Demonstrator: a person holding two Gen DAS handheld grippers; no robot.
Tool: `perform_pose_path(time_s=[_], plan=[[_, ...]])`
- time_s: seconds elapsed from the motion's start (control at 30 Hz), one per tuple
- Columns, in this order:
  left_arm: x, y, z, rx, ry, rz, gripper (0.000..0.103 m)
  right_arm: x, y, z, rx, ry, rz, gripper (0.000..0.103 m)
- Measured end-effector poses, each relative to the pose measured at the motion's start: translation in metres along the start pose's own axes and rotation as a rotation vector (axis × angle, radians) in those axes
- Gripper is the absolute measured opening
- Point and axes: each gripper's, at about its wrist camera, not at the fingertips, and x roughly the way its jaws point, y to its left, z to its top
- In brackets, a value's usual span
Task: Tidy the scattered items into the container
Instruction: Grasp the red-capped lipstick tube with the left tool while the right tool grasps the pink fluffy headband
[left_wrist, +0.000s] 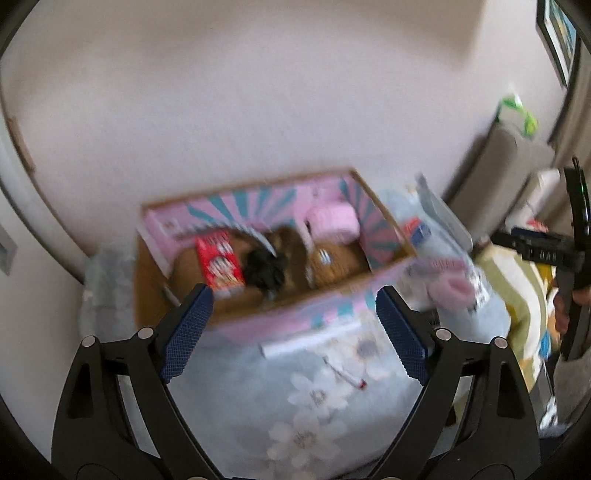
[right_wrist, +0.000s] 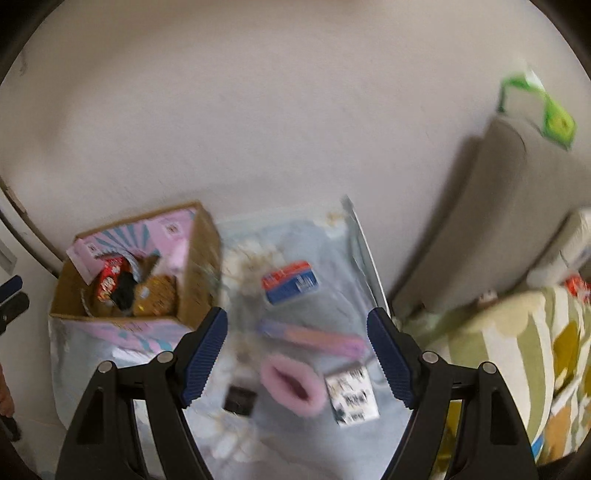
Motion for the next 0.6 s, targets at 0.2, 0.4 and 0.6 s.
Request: perform_pose_path(time_s=[0.2,0.4,0.6], plan=[[0.051,-0.019,-0.042,-0.011,0.161,-0.027,0.089,0.018,-0.012,-0.030,-0.010,0.066,-0.004,0.075],[0.093,-0.031,-0.074,-0.047,0.286,-0.032,0.089,0.033,-0.014,-0.047,-0.101,0.105,-0.045,0.075],[0.116,-0.045,-0.091,-0.064,0.330,-0.017,0.089,0.050,-0.011,-0.056,-0.235,0.132,-0.047,0.075]])
